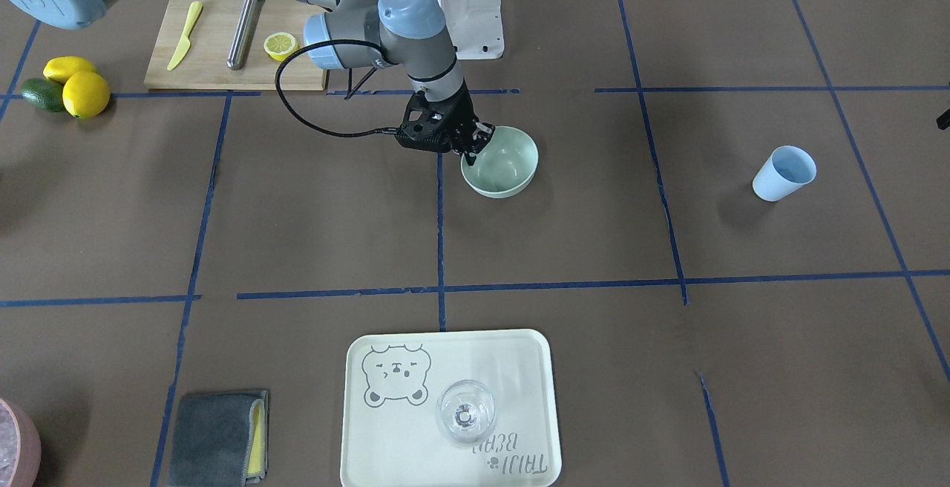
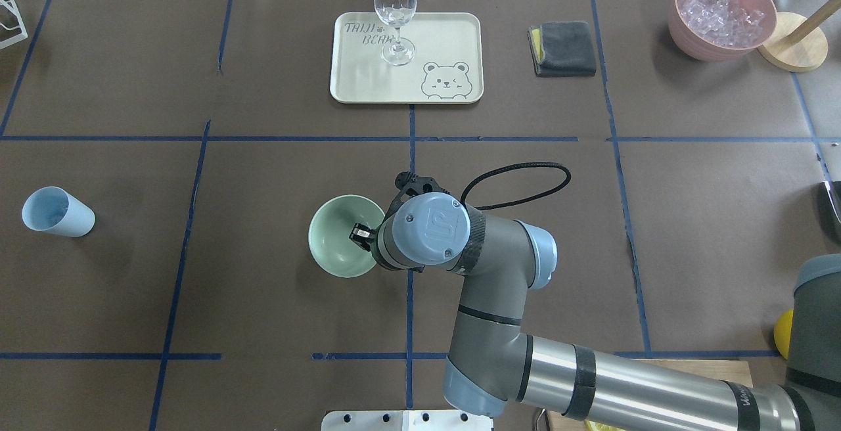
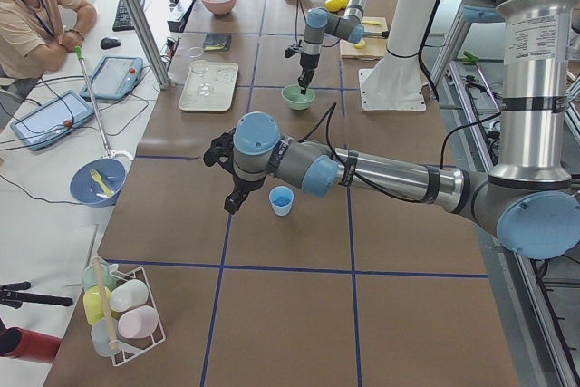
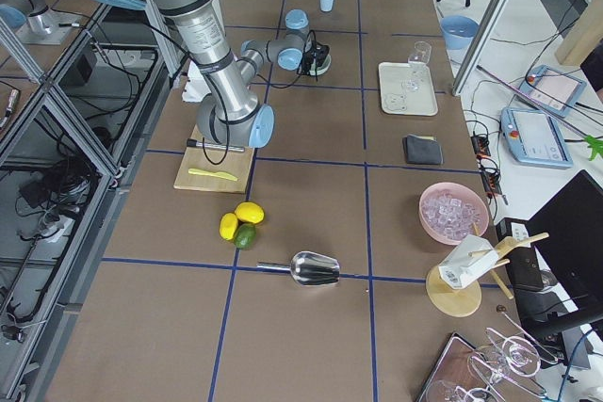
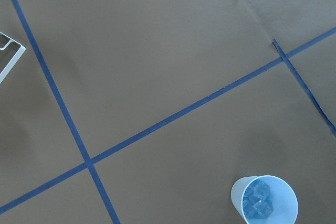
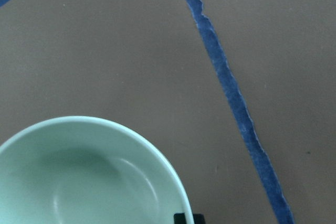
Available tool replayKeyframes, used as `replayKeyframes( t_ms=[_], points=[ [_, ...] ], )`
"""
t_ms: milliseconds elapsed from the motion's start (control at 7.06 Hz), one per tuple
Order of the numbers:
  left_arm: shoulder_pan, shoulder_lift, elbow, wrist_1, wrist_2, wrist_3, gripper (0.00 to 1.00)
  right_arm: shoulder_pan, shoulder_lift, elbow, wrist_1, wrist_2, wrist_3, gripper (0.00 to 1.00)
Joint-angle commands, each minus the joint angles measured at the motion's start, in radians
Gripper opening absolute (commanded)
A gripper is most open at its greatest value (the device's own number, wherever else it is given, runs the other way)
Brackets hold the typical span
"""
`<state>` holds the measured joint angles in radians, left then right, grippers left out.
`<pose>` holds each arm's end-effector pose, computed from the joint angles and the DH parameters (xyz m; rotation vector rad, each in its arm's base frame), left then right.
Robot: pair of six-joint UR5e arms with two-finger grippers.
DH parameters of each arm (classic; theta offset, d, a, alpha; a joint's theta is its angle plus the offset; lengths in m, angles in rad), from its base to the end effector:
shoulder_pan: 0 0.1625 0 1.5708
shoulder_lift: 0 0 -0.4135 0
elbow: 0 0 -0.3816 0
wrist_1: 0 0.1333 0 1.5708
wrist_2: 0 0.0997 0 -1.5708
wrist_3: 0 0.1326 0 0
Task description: Pour ice into bowl
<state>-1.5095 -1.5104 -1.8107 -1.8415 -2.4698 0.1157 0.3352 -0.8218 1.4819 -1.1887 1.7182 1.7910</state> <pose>-0.0003 -0.4771 0.5380 0.4450 0.8753 0.3649 -0.6675 -0.3531 0.2114 -0.0744 -1.0549 0.4264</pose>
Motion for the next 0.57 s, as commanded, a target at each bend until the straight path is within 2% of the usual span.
replayKeyframes(
  t_ms=[0,283,425],
  points=[
    [0.005,0.002,0.001,-0.098,0.005,-0.158,1.00,0.001,0.026,0.004,0.004,0.000,0.004,1.00],
    [0.069,0.068,0.016,-0.337,0.035,-0.345,1.00,0.017,0.029,0.029,0.006,0.001,0.004,1.00],
    [0.145,0.112,0.014,-0.486,0.133,-0.475,1.00,0.048,0.021,0.087,-0.006,0.009,0.002,1.00]
  ],
)
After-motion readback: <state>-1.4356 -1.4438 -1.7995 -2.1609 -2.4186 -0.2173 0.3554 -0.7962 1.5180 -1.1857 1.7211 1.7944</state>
